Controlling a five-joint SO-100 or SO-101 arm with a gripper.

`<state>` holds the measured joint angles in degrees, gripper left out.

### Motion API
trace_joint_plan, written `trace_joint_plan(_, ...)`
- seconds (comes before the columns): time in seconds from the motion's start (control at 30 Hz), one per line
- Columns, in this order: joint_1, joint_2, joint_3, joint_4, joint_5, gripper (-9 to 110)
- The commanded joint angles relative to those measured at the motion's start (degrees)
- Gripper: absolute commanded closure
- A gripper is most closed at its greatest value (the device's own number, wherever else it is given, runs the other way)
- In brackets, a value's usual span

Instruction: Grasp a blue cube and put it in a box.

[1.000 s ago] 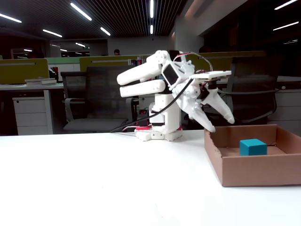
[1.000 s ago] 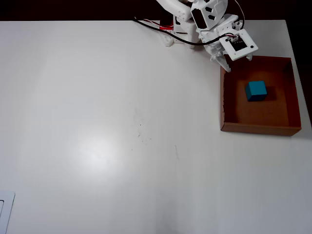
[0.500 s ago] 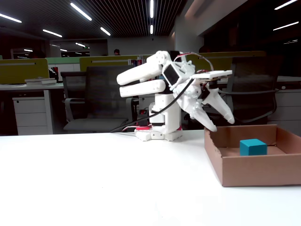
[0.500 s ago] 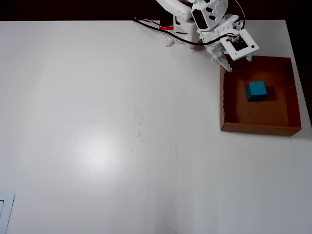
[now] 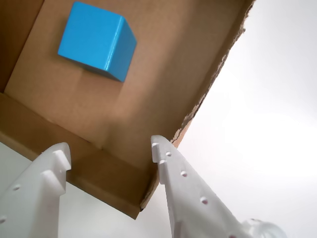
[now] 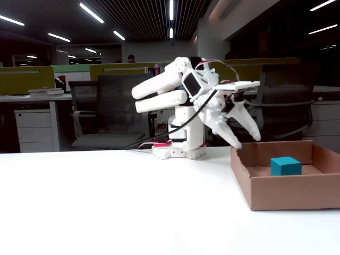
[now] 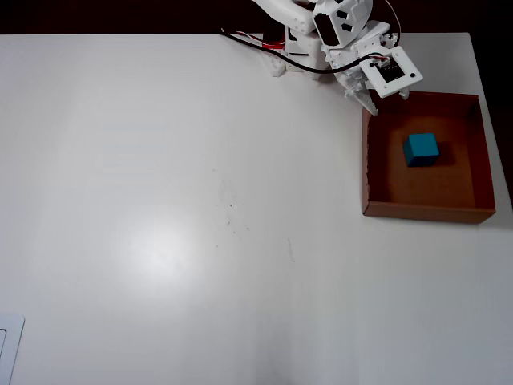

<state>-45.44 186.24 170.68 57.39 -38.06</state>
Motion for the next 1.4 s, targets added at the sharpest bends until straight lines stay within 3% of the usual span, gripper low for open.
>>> trace_joint_plan(0.0, 0.35, 0.00, -0.53, -0.26, 0.09, 81)
trace_joint_plan(1.37, -0.26, -0.53, -0.44, 7.73, -0.35, 78)
